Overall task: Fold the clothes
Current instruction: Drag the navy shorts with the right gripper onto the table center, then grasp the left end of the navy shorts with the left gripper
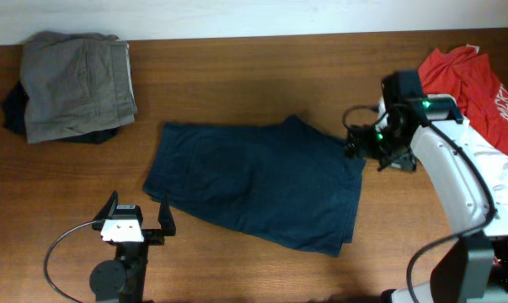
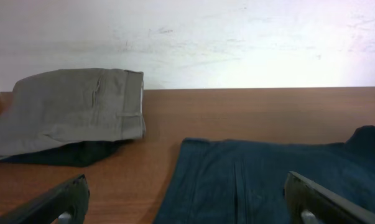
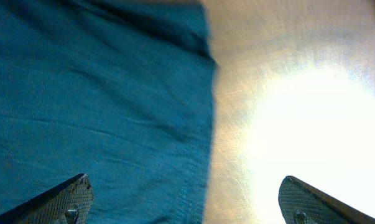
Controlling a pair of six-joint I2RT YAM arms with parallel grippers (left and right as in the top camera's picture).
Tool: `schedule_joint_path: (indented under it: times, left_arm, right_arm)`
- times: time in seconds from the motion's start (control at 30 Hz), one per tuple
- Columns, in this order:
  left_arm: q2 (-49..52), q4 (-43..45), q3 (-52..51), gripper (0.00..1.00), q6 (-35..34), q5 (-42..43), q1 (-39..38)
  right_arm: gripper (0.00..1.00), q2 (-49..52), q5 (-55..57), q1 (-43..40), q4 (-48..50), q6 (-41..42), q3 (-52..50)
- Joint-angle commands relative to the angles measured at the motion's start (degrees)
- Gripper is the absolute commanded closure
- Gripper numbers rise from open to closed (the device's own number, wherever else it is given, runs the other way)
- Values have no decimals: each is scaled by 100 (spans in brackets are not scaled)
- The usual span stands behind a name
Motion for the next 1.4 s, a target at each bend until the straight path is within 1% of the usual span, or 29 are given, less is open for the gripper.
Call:
schedule_joint_path:
  times: [0.0, 0.1, 0.13, 0.17, 0.23, 0.33, 0.37, 0.4, 0.43, 0.5, 0.53, 0.57, 0.63, 0.67, 0.7, 0.73, 0.77, 0.83, 0.87, 0.93, 1.0, 1.03, 1.07, 1.1, 1.13, 1.17, 1.23, 1.3, 1.37]
  left_arm:
    - [-17, 0, -33, 1, -52, 4, 33]
    - [-17, 2, -33, 1, -57, 55, 33]
    - [-17, 7, -31, 1, -57, 188, 33]
    - [-17, 28, -28, 1, -57, 492, 33]
    - [-17, 33, -26, 1, -57, 636, 33]
    - [-17, 33, -26, 1, -57, 634, 33]
    - [-17, 33, -26, 1, -57, 634, 33]
    - [-17, 31, -26, 1, -57, 634, 33]
    - [-15, 31, -26, 1, -57, 634, 33]
    - [-15, 31, -26, 1, -57, 638, 33]
    - [7, 33, -26, 1, -57, 723, 33]
    - [61, 55, -26, 1, -59, 988, 33]
    - [81, 138, -26, 1, -81, 2033, 33]
    - [81, 138, -24, 1, -409, 2111, 33]
    - [127, 136, 35, 1, -922, 2124, 33]
    - [229, 133, 127, 1, -979, 2247, 33]
    - [533, 131, 332, 1, -975, 2465, 33]
    - [1145, 184, 645, 1, -975, 2518, 33]
    - [1453, 455, 697, 1, -975, 2516, 33]
    - [1746, 299, 691, 1, -975, 2503, 33]
    - [1808, 452, 726, 1, -975, 2524, 33]
    - [1856, 289, 1080, 1, -964, 2511, 33]
    - [2256, -549, 1777, 1, -662, 2310, 33]
    - [2743, -1346, 2369, 1, -323, 2037, 33]
    - [3585, -2323, 3174, 1, 63, 1620, 33]
    - [4424, -2896, 3783, 1, 256, 1390, 33]
    - [5692, -2946, 4339, 1, 223, 1550, 35]
    - [7079, -2503, 4465, 1, -671, 1617, 33]
    - [7969, -2376, 4577, 1, -498, 1615, 33]
  right_arm:
    - [1, -17, -533, -313, 518, 393, -990]
    - [1, -17, -1102, -179, 1176, 398, -1902]
    - [5, -17, -1349, -81, 1443, 400, -2186]
    - [10, -17, -1408, 50, 1615, 570, -2459]
    - [10, -17, -1259, 216, 1845, 1025, -2743]
    - [11, -17, -1255, 295, 2321, 1167, -3165]
    - [21, -17, -1259, 295, 2430, 1167, -3163]
    - [42, -17, -1215, 289, 2579, 1167, -3163]
    - [52, -17, -1119, 275, 2616, 1167, -3130]
    - [89, -17, -553, 26, 2494, 1165, -2758]
    - [96, -17, -505, -205, 2262, 1137, -2413]
    - [96, -17, -496, -407, 2124, 1012, -2076]
    - [95, -17, -260, -588, 1919, 918, -1582]
    - [89, -17, -245, -590, 1895, 717, -1443]
    - [28, -17, -245, -590, 1777, 619, -1270]
    - [1, -17, -245, -590, 1674, 621, -1178]
    - [1, -17, -249, -590, 1648, 627, -1137]
    - [1, -17, -251, -588, 1646, 627, -1137]
    - [1, -17, -251, -590, 1648, 625, -1137]
    - [1, -17, -247, -590, 1648, 625, -1137]
    - [1, -17, -249, -590, 1650, 625, -1137]
    - [1, -17, -247, -590, 1648, 625, -1137]
    - [1, -17, -247, -590, 1648, 625, -1137]
    - [1, -17, -249, -590, 1648, 625, -1137]
    - [1, -17, -247, -590, 1650, 625, -1137]
    - [1, -17, -247, -590, 1648, 625, -1137]
    - [1, -17, -247, -590, 1648, 625, -1137]
    - [1, -17, -247, -590, 1648, 625, -1137]
    - [1, -17, -249, -590, 1650, 625, -1137]
